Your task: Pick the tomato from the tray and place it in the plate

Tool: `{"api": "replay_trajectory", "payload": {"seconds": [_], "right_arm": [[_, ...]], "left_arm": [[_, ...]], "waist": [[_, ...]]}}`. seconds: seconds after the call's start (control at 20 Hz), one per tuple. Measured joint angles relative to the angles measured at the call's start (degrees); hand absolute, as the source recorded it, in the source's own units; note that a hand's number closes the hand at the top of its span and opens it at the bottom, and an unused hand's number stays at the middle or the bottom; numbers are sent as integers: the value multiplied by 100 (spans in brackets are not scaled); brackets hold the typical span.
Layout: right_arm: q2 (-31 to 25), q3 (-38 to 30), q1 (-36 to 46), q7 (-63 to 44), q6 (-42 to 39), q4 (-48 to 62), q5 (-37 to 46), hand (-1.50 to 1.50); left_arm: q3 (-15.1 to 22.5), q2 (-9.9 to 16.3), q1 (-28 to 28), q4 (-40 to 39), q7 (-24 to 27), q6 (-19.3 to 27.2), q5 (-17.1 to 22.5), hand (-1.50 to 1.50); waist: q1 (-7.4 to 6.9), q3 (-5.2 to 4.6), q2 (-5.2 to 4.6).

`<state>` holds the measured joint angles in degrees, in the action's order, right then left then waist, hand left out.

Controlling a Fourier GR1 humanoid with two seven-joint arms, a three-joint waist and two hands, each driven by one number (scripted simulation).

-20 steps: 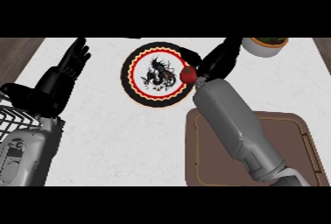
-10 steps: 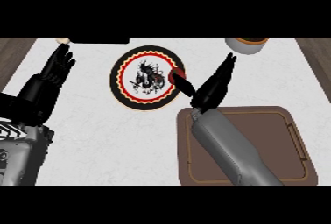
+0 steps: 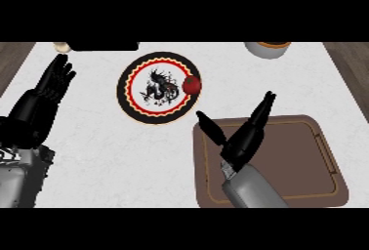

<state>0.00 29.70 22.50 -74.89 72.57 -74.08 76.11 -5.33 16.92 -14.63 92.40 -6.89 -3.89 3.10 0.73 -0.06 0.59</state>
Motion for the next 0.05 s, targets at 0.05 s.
{"api": "replay_trajectory", "payload": {"seconds": [0.05], "right_arm": [[0,44,-223,-40,-59,-197,184,-150]], "left_arm": [[-6,-9,-7,-6,12,1,-10,0]], "waist": [[-2,0,-6]]}}
